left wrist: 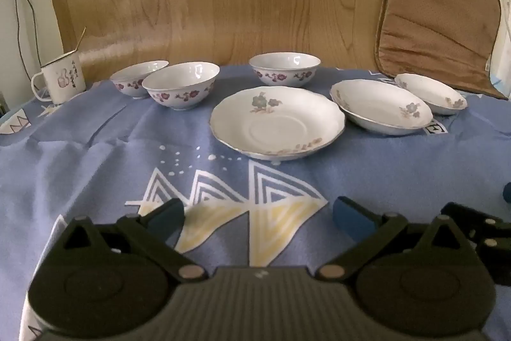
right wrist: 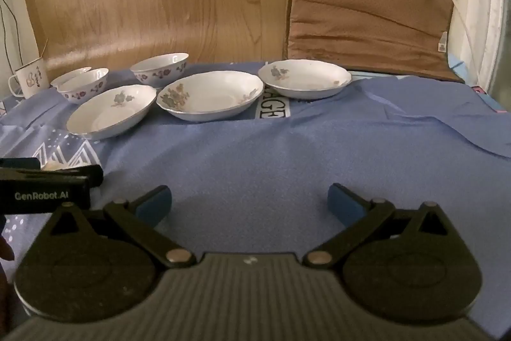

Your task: Organize plates and bowls

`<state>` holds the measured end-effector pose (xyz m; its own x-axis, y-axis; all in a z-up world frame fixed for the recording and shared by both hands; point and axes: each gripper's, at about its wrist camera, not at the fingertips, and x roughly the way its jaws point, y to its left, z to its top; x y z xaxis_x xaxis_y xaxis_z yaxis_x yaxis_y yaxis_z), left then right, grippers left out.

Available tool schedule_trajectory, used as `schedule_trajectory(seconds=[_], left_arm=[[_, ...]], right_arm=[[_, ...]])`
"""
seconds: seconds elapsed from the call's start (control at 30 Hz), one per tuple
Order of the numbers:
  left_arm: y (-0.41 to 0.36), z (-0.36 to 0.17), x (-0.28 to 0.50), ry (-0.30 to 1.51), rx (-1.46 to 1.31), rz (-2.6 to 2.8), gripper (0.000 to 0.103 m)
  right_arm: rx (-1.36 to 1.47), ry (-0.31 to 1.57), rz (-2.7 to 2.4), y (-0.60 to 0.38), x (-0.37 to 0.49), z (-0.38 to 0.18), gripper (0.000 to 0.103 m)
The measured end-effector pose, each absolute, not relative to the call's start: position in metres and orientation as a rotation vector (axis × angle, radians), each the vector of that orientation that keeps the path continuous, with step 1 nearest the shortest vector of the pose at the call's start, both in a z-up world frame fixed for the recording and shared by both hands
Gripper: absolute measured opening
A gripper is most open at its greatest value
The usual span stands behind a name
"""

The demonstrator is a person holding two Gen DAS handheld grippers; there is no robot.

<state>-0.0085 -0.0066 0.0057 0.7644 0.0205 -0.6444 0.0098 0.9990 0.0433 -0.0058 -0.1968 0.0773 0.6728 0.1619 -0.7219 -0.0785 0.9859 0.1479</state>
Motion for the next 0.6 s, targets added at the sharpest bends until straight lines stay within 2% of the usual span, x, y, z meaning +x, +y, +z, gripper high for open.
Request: schedule_trajectory(seconds=[0.6], left_arm=[[-0.0007, 0.0032, -0.006, 0.703, 0.031, -0.004, 0.103]], right_arm=[[0.037, 0.825, 0.127, -0.1905, -0.0051, 0.0771, 0.103]])
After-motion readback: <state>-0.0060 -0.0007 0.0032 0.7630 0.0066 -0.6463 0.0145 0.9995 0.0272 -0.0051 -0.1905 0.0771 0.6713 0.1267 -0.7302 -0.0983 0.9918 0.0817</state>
